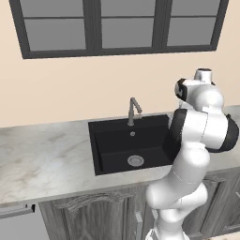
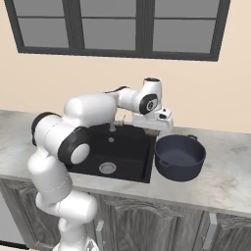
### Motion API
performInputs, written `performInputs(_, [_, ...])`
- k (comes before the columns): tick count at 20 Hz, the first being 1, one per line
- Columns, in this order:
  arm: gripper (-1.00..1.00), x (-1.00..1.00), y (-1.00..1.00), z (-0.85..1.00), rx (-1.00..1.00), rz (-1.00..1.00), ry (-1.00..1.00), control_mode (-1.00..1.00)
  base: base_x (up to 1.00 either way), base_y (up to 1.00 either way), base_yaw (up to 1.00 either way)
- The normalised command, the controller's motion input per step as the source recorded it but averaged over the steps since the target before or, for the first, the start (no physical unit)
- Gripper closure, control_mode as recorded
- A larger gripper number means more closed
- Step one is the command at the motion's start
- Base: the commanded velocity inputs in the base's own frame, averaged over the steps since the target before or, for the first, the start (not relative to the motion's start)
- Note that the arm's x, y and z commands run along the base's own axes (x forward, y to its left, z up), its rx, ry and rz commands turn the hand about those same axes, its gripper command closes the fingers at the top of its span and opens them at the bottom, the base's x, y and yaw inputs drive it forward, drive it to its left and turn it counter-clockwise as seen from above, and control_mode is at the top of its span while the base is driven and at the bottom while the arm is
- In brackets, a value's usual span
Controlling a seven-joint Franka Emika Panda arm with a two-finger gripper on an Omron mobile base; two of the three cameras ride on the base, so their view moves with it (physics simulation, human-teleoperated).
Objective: Dump the garlic from the pot into the sink. Then turn on the water and wash the garlic. Then turn off the water and put the garlic back in the pot.
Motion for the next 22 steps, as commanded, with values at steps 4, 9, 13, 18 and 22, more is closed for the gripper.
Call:
performInputs(4, [1.00,-0.33,-0.33,0.08,0.00,-0.02,0.00,-1.00,0.00,0.00,0.00])
performInputs(9, [1.00,-0.03,-0.42,0.00,0.00,0.00,0.00,-1.00,0.00,0.00,0.00])
performInputs(13, [1.00,0.00,-0.53,-0.03,0.00,0.00,0.00,-1.00,0.00,0.00,0.00])
performInputs(18, [1.00,-0.04,-0.43,-0.26,0.00,0.00,0.00,-1.00,0.00,0.00,0.00])
performInputs(22, [1.00,-0.04,-0.34,-0.41,0.00,0.00,0.00,-1.00,0.00,0.00,0.00])
